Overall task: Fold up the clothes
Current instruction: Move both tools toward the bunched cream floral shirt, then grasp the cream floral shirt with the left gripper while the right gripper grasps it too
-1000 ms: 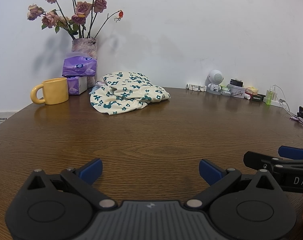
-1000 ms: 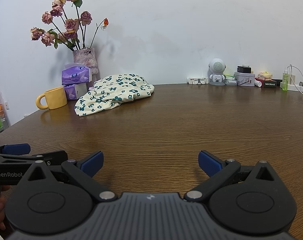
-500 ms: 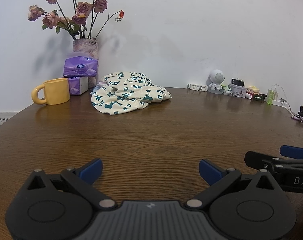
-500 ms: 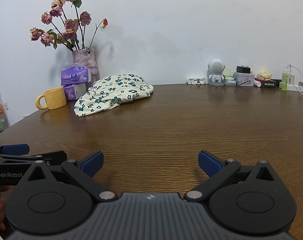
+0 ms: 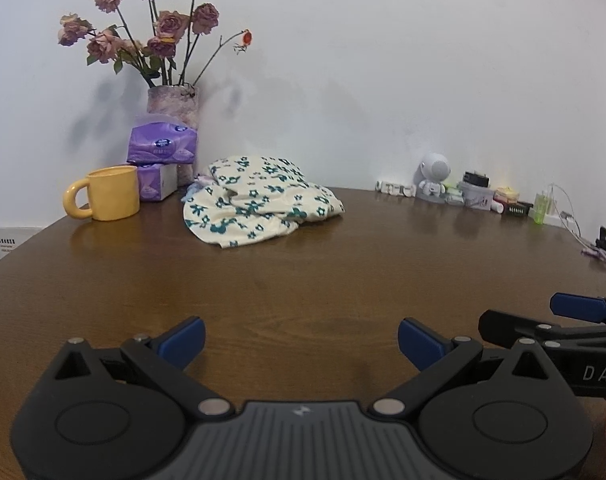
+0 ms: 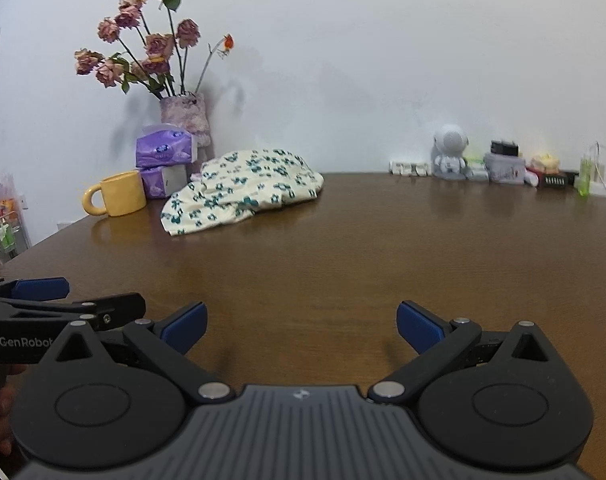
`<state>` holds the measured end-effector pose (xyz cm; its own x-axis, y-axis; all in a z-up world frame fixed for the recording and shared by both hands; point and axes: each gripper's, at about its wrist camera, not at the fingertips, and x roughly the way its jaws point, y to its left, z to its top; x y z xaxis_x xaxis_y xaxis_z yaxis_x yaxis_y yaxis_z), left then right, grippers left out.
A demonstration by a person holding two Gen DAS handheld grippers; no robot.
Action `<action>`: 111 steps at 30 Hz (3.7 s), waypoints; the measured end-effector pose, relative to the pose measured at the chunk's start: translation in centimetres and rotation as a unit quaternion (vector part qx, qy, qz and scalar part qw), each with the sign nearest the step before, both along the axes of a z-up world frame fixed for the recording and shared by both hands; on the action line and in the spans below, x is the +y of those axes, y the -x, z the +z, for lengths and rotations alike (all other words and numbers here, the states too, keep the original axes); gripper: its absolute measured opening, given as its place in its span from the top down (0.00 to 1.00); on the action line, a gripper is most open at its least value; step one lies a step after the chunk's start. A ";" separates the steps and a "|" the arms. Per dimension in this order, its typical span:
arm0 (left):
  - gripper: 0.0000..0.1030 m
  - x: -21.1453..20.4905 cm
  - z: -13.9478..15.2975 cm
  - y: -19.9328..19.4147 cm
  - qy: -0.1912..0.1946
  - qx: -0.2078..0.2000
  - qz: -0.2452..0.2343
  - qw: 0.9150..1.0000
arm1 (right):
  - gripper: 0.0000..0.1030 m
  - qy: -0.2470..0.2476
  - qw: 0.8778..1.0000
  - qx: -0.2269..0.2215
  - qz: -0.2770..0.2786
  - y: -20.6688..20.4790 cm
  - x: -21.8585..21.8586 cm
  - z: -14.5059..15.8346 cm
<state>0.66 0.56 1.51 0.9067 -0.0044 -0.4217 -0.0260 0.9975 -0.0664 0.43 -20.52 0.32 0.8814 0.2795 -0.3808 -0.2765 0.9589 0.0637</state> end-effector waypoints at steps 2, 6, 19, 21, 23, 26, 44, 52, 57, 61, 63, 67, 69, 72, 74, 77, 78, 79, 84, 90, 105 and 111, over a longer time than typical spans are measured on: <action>0.00 0.3 0.6 -0.5 -0.001 0.002 0.004 1.000 | 0.00 0.000 1.000 -0.005 0.006 -0.4 0.2 0.6; 0.00 1.4 1.7 -2.1 0.020 0.020 -0.001 1.000 | 0.00 -0.002 1.000 -0.012 0.016 -1.6 0.4 1.8; 0.00 3.0 5.8 -7.0 0.024 0.022 -0.007 0.999 | 0.00 0.024 0.998 -0.034 0.055 -6.6 2.3 5.7; 0.00 3.4 6.5 -8.1 0.027 0.019 -0.004 0.999 | 0.00 0.030 0.997 -0.041 0.060 -7.4 2.7 6.3; 0.00 3.8 7.1 -9.1 0.029 0.017 -0.001 0.999 | 0.00 0.033 0.996 -0.042 0.066 -8.5 3.1 6.9; 0.00 4.5 8.1 -10.8 0.029 0.011 0.010 0.999 | 0.00 0.035 0.996 -0.037 0.070 -10.4 3.6 7.5; 0.01 6.6 8.3 -23.9 -0.003 0.028 0.059 0.998 | 0.00 0.019 0.996 0.042 0.079 -26.3 6.5 7.5; 0.03 7.6 6.6 -30.3 0.007 0.050 0.095 0.994 | 0.01 0.016 0.993 0.093 0.071 -34.3 8.3 5.5; 0.08 7.8 5.1 -34.0 0.016 0.064 0.117 0.991 | 0.07 0.003 0.991 0.123 0.053 -39.1 9.1 4.3; 0.13 8.3 3.5 -36.6 0.038 0.088 0.128 0.987 | 0.18 -0.014 0.988 0.150 0.043 -41.8 9.1 3.0; 0.14 8.7 2.8 -37.2 0.060 0.092 0.133 0.985 | 0.20 -0.019 0.986 0.161 0.038 -42.6 9.1 2.4; 0.14 9.1 1.8 -37.9 0.065 0.104 0.146 0.982 | 0.30 -0.030 0.982 0.183 0.029 -44.2 9.0 1.1; 0.14 9.5 1.5 -38.3 0.075 0.104 0.152 0.980 | 0.34 -0.035 0.980 0.194 0.024 -45.0 9.0 0.4; 0.14 10.2 1.0 -38.5 0.106 0.106 0.158 0.976 | 0.39 -0.044 0.977 0.207 0.018 -46.0 8.9 -0.4; 0.14 10.5 0.8 -38.7 0.115 0.108 0.159 0.975 | 0.45 -0.053 0.976 0.212 0.021 -46.2 8.9 -0.7; 0.15 10.3 0.5 -38.9 0.102 0.108 0.153 0.977 | 0.47 -0.059 0.973 0.223 0.022 -46.8 9.1 -1.2; 0.20 10.2 0.5 -39.0 0.095 0.108 0.151 0.978 | 0.48 -0.061 0.972 0.225 0.022 -46.9 9.1 -1.2; 0.23 10.1 0.5 -39.0 0.088 0.109 0.148 0.979 | 0.53 -0.065 0.972 0.225 0.025 -47.0 9.0 -1.3; 0.51 9.4 0.8 -38.8 0.057 0.104 0.128 0.985 | 0.76 -0.084 0.968 0.233 0.037 -47.2 8.7 -1.3; 0.68 9.6 0.8 -38.7 0.058 0.093 0.110 0.988 | 0.87 -0.084 0.969 0.229 0.047 -47.0 8.8 -1.3; 0.92 10.9 2.7 -37.2 0.084 0.062 0.067 0.992 | 0.98 -0.152 0.967 0.199 0.046 -45.6 7.0 0.6; 0.93 10.7 4.9 -35.8 0.089 0.034 0.053 0.994 | 0.99 -0.154 0.973 0.161 0.055 -43.9 6.3 4.4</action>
<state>36.46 11.25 6.36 0.8752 0.0085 -0.4837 -0.1401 0.9614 -0.2367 44.36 -14.23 4.69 0.6885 0.5101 -0.5156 -0.2944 0.8463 0.4440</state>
